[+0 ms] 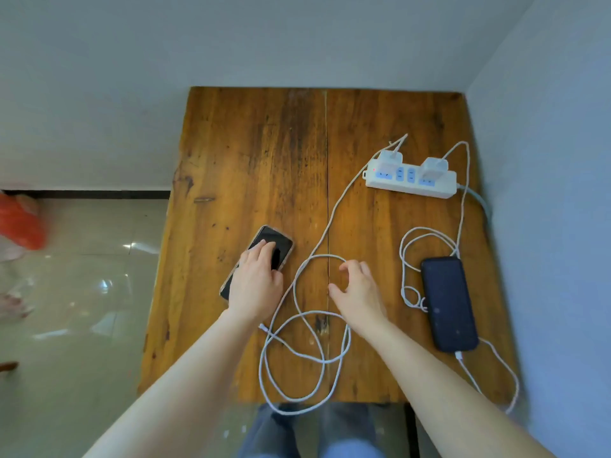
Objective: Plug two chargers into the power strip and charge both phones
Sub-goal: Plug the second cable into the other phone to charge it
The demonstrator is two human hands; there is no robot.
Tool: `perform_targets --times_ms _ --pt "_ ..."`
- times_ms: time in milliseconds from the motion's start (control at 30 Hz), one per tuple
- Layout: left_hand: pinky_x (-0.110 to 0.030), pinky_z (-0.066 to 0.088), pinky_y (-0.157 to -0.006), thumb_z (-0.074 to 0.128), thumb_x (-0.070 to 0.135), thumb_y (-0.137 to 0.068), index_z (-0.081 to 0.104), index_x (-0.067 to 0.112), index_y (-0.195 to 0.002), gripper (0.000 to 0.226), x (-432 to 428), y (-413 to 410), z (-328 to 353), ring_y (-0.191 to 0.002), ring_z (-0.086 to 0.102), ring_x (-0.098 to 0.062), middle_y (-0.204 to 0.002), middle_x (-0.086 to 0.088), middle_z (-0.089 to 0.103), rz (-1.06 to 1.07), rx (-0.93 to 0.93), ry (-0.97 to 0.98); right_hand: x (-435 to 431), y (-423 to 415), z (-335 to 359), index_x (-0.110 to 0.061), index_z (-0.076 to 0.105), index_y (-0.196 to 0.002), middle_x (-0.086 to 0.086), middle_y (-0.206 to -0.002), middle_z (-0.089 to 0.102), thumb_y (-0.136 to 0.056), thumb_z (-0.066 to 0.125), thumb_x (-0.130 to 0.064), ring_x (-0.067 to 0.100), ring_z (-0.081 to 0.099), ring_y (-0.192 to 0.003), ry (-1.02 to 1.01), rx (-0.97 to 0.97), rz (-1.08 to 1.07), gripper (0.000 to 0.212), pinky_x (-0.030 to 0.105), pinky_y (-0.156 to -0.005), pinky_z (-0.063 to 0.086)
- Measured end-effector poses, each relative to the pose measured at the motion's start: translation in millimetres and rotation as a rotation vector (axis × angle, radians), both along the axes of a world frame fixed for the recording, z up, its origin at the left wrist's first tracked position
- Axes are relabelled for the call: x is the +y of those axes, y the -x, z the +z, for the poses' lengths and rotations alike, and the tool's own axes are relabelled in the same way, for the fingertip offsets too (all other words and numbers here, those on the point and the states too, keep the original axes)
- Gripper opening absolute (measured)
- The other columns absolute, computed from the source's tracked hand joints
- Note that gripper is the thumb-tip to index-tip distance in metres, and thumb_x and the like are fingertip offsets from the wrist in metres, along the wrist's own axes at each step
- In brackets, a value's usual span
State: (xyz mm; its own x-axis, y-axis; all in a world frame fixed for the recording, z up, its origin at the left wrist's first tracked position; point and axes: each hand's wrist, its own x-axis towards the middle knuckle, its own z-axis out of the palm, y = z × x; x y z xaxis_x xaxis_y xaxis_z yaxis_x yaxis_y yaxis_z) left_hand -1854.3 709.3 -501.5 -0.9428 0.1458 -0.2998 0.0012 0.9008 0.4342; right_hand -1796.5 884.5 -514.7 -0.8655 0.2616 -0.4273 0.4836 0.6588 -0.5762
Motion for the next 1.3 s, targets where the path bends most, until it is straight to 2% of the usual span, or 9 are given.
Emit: perform_targets --times_ms 133,300,433,600,700,833,967,1167,1300 --pt "-0.041 0.034 -0.108 0.046 0.013 -0.092 0.038 0.013 -0.142 0.051 -43.6 -24.0 -1.4 -0.138 0.028 -0.025 -0.15 -0.008 0.038 0.046 0.0 0.005 -47.5 -31.2 -4.2 -0.022 0.049 -0.117 -0.005 -0.118 0.048 -0.093 0.054 -0.028 0.009 0.055 -0.076 -0.024 -0.041 0.061 0.025 0.018 -0.056 0.043" --pt "-0.04 0.033 -0.109 0.047 0.017 -0.094 0.037 0.013 -0.143 0.05 -74.0 -31.2 -9.6 -0.138 0.029 -0.024 -0.15 -0.007 0.038 0.072 -0.002 -0.002 -105.4 -43.7 -13.7 -0.02 0.055 -0.112 -0.002 -0.111 0.051 -0.093 0.053 -0.028 0.014 0.055 -0.088 -0.014 -0.005 0.188 0.02 0.032 -0.073 0.053" --pt "-0.039 0.038 -0.104 0.052 0.03 -0.094 0.029 0.014 -0.146 0.059 -74.9 -24.9 -22.1 -0.135 0.032 -0.026 -0.149 -0.01 0.035 0.119 -0.052 0.005 -130.0 -43.4 -24.8 -0.02 0.053 -0.114 0.0 -0.11 0.049 -0.091 0.058 -0.029 0.015 0.051 -0.092 -0.064 -0.008 0.245 0.024 0.026 -0.07 0.048" --pt "-0.044 0.041 -0.099 0.064 0.055 -0.08 0.024 0.013 -0.145 0.087 -59.8 -19.7 -37.1 -0.128 0.035 -0.031 -0.14 -0.015 0.037 0.16 -0.107 0.144 -124.8 -42.2 -28.1 -0.019 0.054 -0.103 0.001 -0.103 0.05 -0.093 0.056 -0.022 0.014 0.05 -0.085 -0.062 0.004 0.217 0.011 0.025 -0.066 0.046" --pt "-0.045 0.04 -0.098 0.072 0.055 -0.073 0.029 0.014 -0.141 0.091 -53.8 -14.0 -41.2 -0.125 0.035 -0.032 -0.136 -0.015 0.039 0.218 -0.135 0.141 -115.8 -45.3 -23.0 -0.02 0.054 -0.101 -0.002 -0.097 0.056 -0.094 0.053 -0.023 0.013 0.054 -0.083 -0.007 0.018 0.145 0.007 0.028 -0.069 0.052" --pt "-0.046 0.043 -0.096 0.081 0.052 -0.064 0.032 0.013 -0.136 0.095 -50.0 -5.3 -37.9 -0.123 0.038 -0.034 -0.134 -0.017 0.041 0.296 -0.206 0.132 -96.5 -52.4 -15.5 -0.024 0.05 -0.095 -0.003 -0.083 0.06 -0.096 0.049 -0.025 0.01 0.057 -0.068 0.072 -0.025 0.07 0.001 0.021 -0.054 0.044" --pt "-0.044 0.054 -0.087 0.082 0.038 -0.069 0.038 0.011 -0.132 0.082 -41.9 -10.7 -29.3 -0.115 0.051 -0.035 -0.136 -0.017 0.037 0.411 -0.299 0.018 -79.7 -62.1 -3.7 -0.026 0.049 -0.096 -0.004 -0.084 0.061 -0.095 0.051 -0.025 0.011 0.059 -0.068 0.133 -0.055 0.02 0.002 0.02 -0.054 0.046" --pt "-0.037 0.054 -0.083 0.061 0.022 -0.091 0.058 0.007 -0.123 0.036 -41.2 -30.6 3.4 -0.105 0.062 -0.03 -0.12 -0.013 0.064 0.473 -0.241 -0.214 -57.4 -77.4 31.9 -0.026 0.054 -0.097 -0.006 -0.084 0.062 -0.095 0.052 -0.026 0.01 0.061 -0.068 0.192 -0.056 -0.036 0.003 0.015 -0.053 0.044" --pt "-0.031 0.057 -0.071 0.064 0.022 -0.09 0.063 0.002 -0.111 0.029 -41.4 -47.3 40.8 -0.093 0.065 -0.026 -0.104 -0.018 0.067 0.629 -0.43 -0.445 -46.2 -89.0 70.3 -0.024 0.057 -0.094 -0.008 -0.076 0.059 -0.094 0.052 -0.026 0.009 0.057 -0.063 0.191 -0.005 -0.055 0.005 0.012 -0.047 0.038"
